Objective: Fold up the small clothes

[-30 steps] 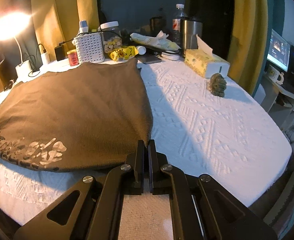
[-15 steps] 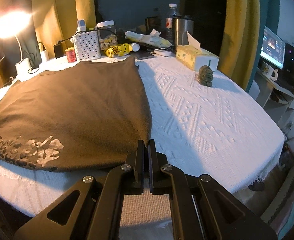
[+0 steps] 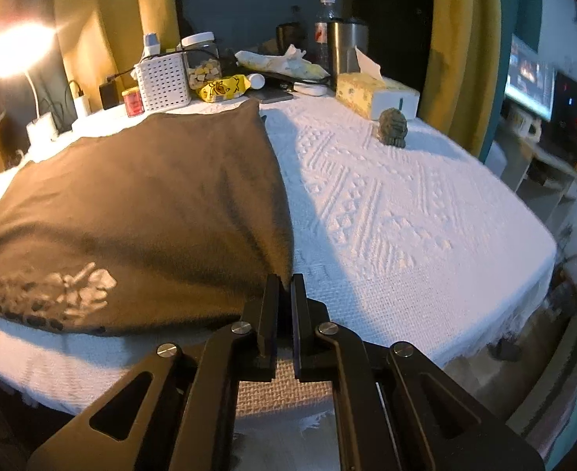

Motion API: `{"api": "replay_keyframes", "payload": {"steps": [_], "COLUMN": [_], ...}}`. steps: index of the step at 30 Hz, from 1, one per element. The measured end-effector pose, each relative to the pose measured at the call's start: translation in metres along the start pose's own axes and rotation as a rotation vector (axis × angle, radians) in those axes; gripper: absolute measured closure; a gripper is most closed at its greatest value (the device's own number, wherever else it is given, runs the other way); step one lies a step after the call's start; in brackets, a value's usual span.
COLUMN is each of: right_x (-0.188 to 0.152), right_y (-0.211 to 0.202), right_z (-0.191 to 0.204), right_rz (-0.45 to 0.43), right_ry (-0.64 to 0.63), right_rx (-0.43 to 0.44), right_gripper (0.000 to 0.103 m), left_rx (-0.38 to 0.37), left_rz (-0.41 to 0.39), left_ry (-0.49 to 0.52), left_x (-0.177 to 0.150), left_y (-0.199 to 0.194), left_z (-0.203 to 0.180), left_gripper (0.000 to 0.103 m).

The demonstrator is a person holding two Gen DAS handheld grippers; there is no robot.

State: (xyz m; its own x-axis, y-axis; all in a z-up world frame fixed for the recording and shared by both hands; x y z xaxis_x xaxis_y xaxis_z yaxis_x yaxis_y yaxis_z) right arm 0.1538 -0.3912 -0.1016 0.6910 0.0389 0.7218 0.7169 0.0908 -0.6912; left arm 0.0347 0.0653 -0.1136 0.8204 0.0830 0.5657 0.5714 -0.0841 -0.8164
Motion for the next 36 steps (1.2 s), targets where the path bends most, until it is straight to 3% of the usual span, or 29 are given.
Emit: {"api": "replay_keyframes", "payload": {"steps": [1,2,3,9,17,25,28,31,34,35,36], "right_x": [0.001,0.003,0.004,0.018,0.037,0.062,0.072,0.083,0.091,0.094,0.097], "right_y": [0.000,0.001,0.000,-0.005,0.011,0.036,0.046,0.057,0.065,0.068,0.071], "right_z": [-0.002,-0.004,-0.006,-0.007,-0.006,0.004,0.009,0.014,0.019,0.021,0.023], "right_rz": [0.008,0.016,0.020,0.006,0.019,0.037,0.045,0.051,0.054,0.055,0.055], "right_ry": [0.018,0.032,0.037,0.040,0.051,0.042,0.035,0.028,0.018,0.015,0.013], "right_rx": [0.014,0.024,0.029,-0.008,-0.013,-0.008,-0.003,0.003,0.007,0.010,0.012], "right_gripper": [0.099,0.099,0.098,0.077,0.077,0.077,0.077,0.077,0.077,0.077,0.077], "left_rx": [0.031,0.055,0.062,0.103,0.112,0.123,0.116,0.110,0.089,0.067,0.063], "left_rz": [-0.001,-0.012,-0.025,-0.028,-0.063,-0.040,-0.016,-0.014,-0.014,-0.010,-0.008], "left_ry": [-0.007,-0.019,-0.028,-0.045,0.008,0.039,0.026,0.036,0.045,0.048,0.057], "left_x": [0.002,0.004,0.005,0.026,0.073,0.107,0.116,0.121,0.126,0.127,0.129], "left_y": [-0.001,-0.004,-0.006,0.005,0.034,0.070,0.085,0.090,0.094,0.095,0.095], "left_z": [0.004,0.008,0.011,0.032,0.046,0.057,0.065,0.065,0.061,0.059,0.056], "left_gripper": [0.067,0.051,0.046,0.046,0.046,0.047,0.056,0.057,0.081,0.098,0.099]}}
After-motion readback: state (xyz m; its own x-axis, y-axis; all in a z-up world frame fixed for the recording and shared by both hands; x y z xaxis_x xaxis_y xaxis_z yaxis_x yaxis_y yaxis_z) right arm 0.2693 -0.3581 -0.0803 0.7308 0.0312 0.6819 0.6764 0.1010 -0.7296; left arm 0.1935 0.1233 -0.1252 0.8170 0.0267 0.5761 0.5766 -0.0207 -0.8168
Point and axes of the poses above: each gripper's, at about its wrist camera, not at the fingertips, and y roughly the way its jaws point, z to its left, x to its top, the point moved 4 cm from there along y, roughly the way its jaws point, and after that the axes turned 5 degrees about y, right-handed, at the moved point
